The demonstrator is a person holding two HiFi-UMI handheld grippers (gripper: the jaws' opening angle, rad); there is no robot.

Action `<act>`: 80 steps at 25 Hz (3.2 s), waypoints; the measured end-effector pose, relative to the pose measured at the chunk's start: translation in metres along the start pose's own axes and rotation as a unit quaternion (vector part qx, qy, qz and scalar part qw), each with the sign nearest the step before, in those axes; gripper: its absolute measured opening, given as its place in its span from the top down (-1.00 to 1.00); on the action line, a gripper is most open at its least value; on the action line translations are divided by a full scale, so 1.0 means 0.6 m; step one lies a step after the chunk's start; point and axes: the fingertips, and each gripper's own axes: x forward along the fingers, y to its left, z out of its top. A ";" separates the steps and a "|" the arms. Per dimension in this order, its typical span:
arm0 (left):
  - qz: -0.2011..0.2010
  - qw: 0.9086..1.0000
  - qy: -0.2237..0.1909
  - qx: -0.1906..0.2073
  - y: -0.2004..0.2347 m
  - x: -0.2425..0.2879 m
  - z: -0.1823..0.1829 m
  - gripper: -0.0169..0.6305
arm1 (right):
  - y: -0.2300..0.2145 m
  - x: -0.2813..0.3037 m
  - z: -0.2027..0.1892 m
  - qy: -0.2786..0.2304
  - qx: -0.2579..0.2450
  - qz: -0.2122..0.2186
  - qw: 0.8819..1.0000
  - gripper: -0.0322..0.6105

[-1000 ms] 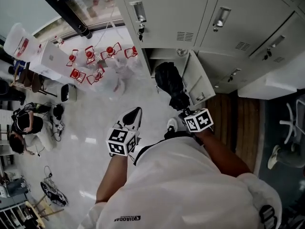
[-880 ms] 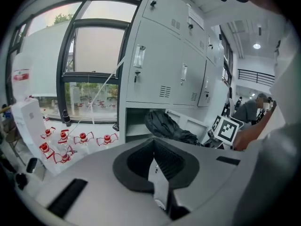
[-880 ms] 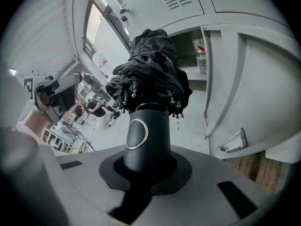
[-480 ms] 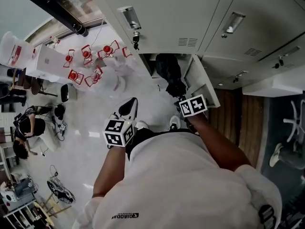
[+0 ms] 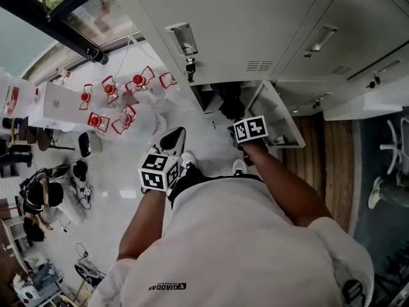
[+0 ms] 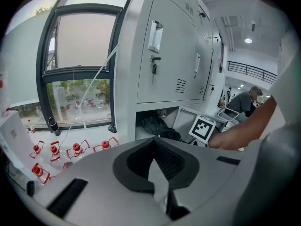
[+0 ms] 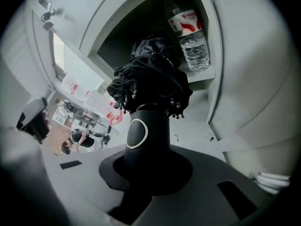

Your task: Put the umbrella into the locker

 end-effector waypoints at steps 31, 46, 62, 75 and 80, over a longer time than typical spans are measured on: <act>0.020 1.000 0.011 -0.017 0.165 -0.089 -0.053 0.91 | -0.074 0.159 0.196 -0.071 -0.019 -0.126 0.989 0.28; -0.027 1.000 -0.008 -0.012 0.101 -0.032 -0.018 0.91 | -0.040 0.053 0.085 -0.083 -0.168 -0.136 0.973 0.20; -0.004 1.000 -0.003 -0.023 0.121 -0.041 -0.031 0.91 | -0.028 0.074 0.179 -0.105 -0.215 -0.152 0.959 0.54; 0.028 0.999 -0.006 -0.028 0.132 -0.064 -0.028 0.91 | -0.061 0.092 0.265 -0.107 -0.224 -0.186 0.951 0.54; 0.033 0.999 -0.006 -0.027 0.121 -0.061 -0.026 0.91 | -0.057 0.098 0.258 -0.102 -0.209 -0.163 0.959 0.53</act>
